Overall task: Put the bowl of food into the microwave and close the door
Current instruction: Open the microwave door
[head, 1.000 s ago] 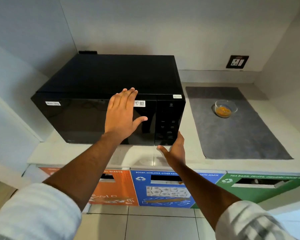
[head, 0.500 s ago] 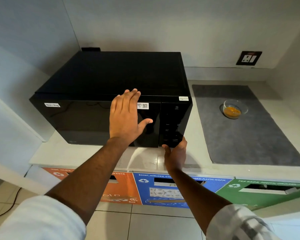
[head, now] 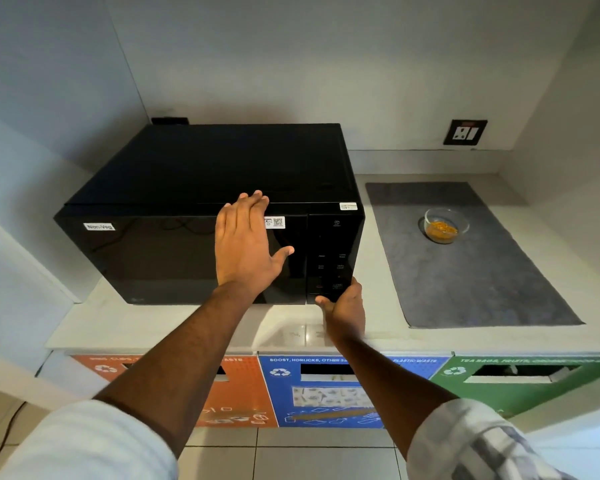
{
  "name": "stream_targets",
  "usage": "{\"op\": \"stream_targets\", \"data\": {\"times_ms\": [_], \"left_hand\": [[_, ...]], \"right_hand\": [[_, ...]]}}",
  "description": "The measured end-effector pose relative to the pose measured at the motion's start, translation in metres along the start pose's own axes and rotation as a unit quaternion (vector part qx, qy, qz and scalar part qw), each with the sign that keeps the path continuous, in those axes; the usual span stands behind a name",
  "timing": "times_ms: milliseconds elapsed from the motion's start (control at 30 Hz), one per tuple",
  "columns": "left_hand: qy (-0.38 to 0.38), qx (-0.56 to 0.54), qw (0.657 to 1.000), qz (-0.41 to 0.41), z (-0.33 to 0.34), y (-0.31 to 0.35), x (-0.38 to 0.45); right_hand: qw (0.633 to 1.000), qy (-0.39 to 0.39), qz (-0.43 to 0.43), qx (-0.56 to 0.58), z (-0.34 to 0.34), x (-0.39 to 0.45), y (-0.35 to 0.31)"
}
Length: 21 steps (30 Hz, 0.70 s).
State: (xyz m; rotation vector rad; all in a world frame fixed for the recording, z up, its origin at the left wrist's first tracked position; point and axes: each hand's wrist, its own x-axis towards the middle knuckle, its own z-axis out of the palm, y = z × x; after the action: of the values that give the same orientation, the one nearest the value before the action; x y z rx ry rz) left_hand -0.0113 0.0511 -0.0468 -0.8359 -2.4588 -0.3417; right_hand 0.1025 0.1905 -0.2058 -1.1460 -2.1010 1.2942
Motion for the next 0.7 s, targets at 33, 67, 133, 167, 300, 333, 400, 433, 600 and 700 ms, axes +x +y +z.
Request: {"op": "stream_targets", "data": {"times_ms": [33,67,133,167,300,333,400,433,600,700], "left_hand": [[-0.001,-0.004,1.0,0.001,-0.002,0.001,0.0],[-0.006,-0.005,1.0,0.001,-0.005,0.002,-0.001],[-0.019,-0.005,1.0,0.007,-0.01,0.003,-0.001],[-0.025,-0.006,1.0,0.009,-0.014,0.004,-0.001],[-0.043,0.002,0.999,0.028,-0.025,0.0,0.0],[-0.043,0.013,0.998,0.036,-0.027,-0.001,0.001],[-0.037,0.027,0.998,0.049,-0.029,-0.002,0.005],[-0.036,0.026,0.998,0.052,-0.028,-0.002,0.007],[-0.047,0.007,0.997,0.056,-0.02,-0.001,0.014],[-0.035,0.013,0.998,0.052,-0.016,0.0,0.013]], "right_hand": [[1.0,-0.006,-0.014,-0.009,-0.004,0.0,-0.002],[0.999,-0.009,-0.03,-0.015,-0.008,0.001,-0.004],[0.999,-0.02,-0.043,-0.023,-0.014,0.0,-0.009],[0.998,-0.029,-0.043,-0.025,-0.017,-0.002,-0.011],[0.998,-0.041,-0.027,-0.03,-0.02,-0.01,-0.017],[0.999,-0.039,-0.022,-0.029,-0.019,-0.01,-0.018],[0.999,-0.033,-0.015,-0.026,-0.016,-0.011,-0.018],[0.999,-0.028,-0.012,-0.024,-0.014,-0.011,-0.018],[1.0,0.007,-0.004,-0.006,-0.003,-0.009,-0.014],[1.0,0.028,0.0,0.003,0.004,-0.006,-0.009]]}}
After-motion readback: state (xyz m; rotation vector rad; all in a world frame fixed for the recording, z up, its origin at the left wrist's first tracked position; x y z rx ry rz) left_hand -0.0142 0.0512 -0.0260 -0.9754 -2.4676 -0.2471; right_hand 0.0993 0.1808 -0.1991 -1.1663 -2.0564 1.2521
